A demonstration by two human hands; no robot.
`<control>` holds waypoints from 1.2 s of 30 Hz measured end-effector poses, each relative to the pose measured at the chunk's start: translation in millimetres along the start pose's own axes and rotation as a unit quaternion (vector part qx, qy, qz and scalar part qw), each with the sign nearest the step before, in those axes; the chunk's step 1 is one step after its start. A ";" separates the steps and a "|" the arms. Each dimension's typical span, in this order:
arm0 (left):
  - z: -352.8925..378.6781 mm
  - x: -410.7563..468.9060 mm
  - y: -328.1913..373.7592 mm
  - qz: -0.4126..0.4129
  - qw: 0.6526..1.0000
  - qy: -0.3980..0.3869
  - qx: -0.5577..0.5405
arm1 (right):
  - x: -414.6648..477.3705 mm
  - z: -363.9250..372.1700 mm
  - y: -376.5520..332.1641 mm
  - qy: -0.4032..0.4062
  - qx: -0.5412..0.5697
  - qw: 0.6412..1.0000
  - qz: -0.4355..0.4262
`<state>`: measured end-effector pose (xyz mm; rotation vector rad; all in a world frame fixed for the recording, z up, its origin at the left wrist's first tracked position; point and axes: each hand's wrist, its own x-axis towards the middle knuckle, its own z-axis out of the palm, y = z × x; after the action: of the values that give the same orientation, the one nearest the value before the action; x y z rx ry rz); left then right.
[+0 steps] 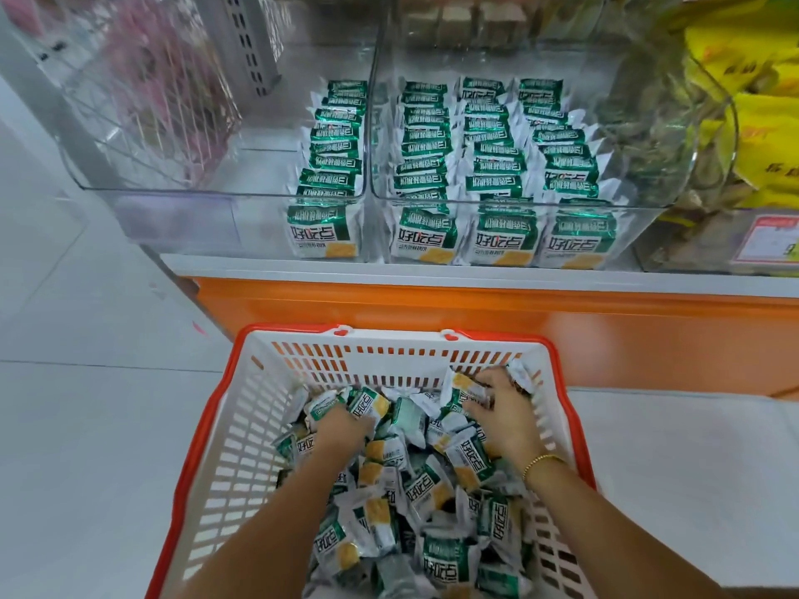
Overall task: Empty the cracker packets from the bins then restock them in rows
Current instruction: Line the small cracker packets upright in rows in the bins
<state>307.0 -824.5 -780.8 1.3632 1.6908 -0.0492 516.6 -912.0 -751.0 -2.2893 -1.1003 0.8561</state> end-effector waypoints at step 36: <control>-153.2 -156.5 66.1 0.196 0.905 -0.144 -0.349 | -83.4 -70.4 -173.1 -0.192 0.430 0.878 -0.083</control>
<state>256.1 -832.5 -557.9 1.0428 1.0058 0.5171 434.8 -888.8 -564.8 -1.2987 -0.7952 1.4124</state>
